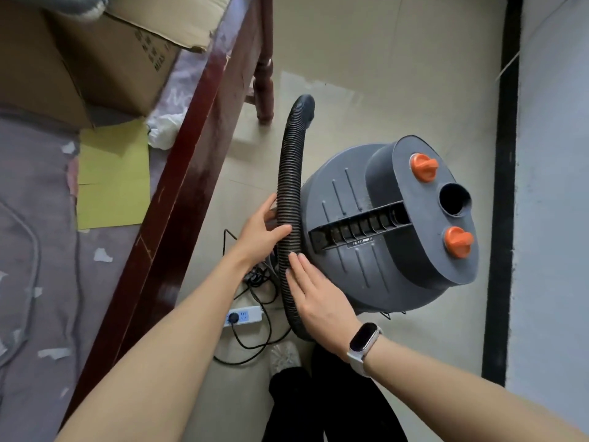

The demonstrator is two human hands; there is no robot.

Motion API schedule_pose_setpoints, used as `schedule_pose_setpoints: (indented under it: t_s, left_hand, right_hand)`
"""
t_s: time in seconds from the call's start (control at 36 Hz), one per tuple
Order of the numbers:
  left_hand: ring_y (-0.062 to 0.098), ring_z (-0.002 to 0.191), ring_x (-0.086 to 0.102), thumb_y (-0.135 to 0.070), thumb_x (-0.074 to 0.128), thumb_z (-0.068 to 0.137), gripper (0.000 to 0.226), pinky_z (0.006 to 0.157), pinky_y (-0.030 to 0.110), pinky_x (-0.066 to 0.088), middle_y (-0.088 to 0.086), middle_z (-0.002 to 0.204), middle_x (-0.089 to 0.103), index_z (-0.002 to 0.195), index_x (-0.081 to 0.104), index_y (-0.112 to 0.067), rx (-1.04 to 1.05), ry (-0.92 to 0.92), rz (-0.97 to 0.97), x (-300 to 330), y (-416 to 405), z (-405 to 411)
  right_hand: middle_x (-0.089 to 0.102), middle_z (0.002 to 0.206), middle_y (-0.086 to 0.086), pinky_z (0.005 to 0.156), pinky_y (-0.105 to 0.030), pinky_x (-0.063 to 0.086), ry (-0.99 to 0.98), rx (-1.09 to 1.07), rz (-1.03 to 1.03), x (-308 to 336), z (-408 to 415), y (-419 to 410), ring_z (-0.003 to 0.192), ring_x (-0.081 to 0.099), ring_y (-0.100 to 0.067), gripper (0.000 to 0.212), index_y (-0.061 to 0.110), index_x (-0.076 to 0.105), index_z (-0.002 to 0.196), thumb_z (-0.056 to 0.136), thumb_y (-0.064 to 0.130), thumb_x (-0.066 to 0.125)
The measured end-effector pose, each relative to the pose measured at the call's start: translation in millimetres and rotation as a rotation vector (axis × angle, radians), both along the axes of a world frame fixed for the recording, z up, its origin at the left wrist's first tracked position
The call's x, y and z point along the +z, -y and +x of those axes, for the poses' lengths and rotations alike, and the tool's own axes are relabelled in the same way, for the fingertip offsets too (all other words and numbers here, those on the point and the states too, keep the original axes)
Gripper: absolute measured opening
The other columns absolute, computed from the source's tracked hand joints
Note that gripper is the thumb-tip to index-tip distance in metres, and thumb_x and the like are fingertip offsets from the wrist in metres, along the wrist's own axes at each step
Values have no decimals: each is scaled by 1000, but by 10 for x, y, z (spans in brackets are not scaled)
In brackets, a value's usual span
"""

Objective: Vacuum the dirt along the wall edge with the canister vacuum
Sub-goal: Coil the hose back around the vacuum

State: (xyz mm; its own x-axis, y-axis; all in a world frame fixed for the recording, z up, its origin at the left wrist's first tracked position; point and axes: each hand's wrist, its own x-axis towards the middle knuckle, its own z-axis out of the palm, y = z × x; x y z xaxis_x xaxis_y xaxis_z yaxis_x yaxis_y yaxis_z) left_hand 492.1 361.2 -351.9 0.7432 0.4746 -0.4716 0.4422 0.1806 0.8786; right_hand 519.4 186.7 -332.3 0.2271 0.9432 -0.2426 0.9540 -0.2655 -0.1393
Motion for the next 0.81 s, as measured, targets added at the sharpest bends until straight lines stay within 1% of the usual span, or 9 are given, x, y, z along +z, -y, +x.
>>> schedule_pose_setpoints:
  t_s: [0.08, 0.19, 0.31, 0.36, 0.39, 0.44, 0.47, 0.64, 0.81]
  left_hand:
    - [-17, 87, 60, 0, 60, 92, 64, 71, 3, 46, -12, 104, 59, 147, 36, -21, 63, -10, 37, -67, -11, 28]
    - [6, 108, 61, -11, 64, 92, 65, 94, 19, 48, 2, 130, 58, 149, 36, -24, 50, -76, 140, -133, -19, 26]
    - [17, 119, 58, -24, 64, 92, 69, 106, 39, 43, 0, 141, 54, 151, 30, -31, -27, -170, 264, -197, -30, 8]
    - [21, 121, 57, -29, 62, 93, 69, 104, 44, 44, -1, 141, 54, 152, 26, -34, -49, -220, 292, -226, -37, 9]
    - [22, 122, 56, -32, 61, 93, 69, 104, 45, 44, -2, 142, 54, 152, 24, -35, -57, -247, 309, -241, -36, 10]
    - [24, 123, 56, -35, 59, 94, 69, 103, 45, 43, -2, 142, 54, 152, 23, -35, -62, -301, 343, -280, -28, 12]
    - [24, 124, 55, -36, 59, 95, 68, 103, 46, 43, -2, 142, 54, 153, 22, -35, -58, -328, 356, -303, -23, 16]
    - [28, 124, 53, -41, 52, 97, 66, 101, 43, 43, 1, 143, 52, 153, 17, -38, -88, -453, 435, -360, 6, 44]
    - [28, 126, 52, -30, 62, 93, 72, 105, 43, 41, 4, 145, 50, 153, 22, -30, -104, -413, 349, -309, -68, 46]
  right_hand:
    - [56, 135, -18, 101, -40, 48, 140, 104, -71, 2, 28, -6, 127, 54, -31, 49, 4, 65, 124, 87, 8, 32]
    - [54, 139, -9, 106, -38, 45, 238, 196, -95, -33, 145, 3, 130, 51, -26, 51, 13, 59, 132, 90, 13, 31]
    - [47, 146, -5, 113, -38, 36, 292, 263, -147, -37, 205, 7, 136, 44, -24, 55, 17, 50, 140, 91, 14, 23]
    - [31, 154, -9, 118, -43, 20, 336, 274, -181, -52, 199, -15, 143, 29, -29, 57, 10, 32, 148, 94, 13, 16]
    - [17, 158, -16, 119, -47, 6, 343, 286, -194, -89, 184, -14, 146, 16, -33, 56, 4, 19, 151, 96, 11, 12]
    - [-10, 157, -26, 109, -50, -21, 289, 325, -318, -106, 163, -58, 146, -11, -39, 53, -6, -7, 149, 101, 10, 7]
    - [-16, 156, -26, 104, -50, -27, 274, 335, -366, -106, 159, -95, 144, -17, -40, 53, -8, -13, 147, 103, 12, 9]
    - [-15, 155, -31, 100, -53, -28, 325, 366, -473, -95, 133, -195, 144, -16, -45, 54, -11, -15, 145, 105, 16, 10]
    - [-13, 158, -25, 112, -45, -22, 208, 354, -426, 2, 224, -190, 147, -14, -37, 59, -7, -10, 149, 102, 17, 17]
